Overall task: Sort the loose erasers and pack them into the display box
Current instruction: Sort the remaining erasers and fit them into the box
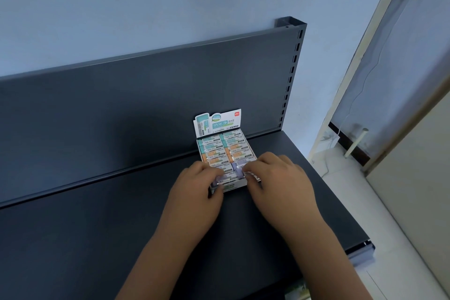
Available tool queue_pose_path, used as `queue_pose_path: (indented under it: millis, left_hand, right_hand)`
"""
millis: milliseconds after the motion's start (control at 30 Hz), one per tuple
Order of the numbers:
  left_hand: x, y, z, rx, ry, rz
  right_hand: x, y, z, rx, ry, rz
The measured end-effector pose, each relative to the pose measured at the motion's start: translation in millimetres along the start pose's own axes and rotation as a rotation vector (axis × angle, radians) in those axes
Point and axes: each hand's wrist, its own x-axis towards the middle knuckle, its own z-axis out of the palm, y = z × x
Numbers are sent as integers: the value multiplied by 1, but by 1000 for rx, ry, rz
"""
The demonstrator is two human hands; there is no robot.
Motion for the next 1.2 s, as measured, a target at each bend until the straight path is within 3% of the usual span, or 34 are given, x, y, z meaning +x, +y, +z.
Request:
queue_pose_path:
  millis: [200,367,467,700,1000,1200]
  left_hand:
    - [-1,-2,2,0,13,0]
    - [0,1,3,149,0,66]
    - [3,5,5,292,-41,143]
    - [7,7,4,336,-78,184]
    - [1,2,4,297,-104,175]
    - [5,6,0,156,-5,110]
  right_hand:
    - [-5,-12,3,-56,-22,52]
    - [-6,-13,0,-125,-79,58]
    - [-7,-11,-4,-77,-103,91]
    - [0,-6,-1,-3,-70,140]
    - [5,-7,9,145,-62,185]
    - [8,-5,13,261,-35,211]
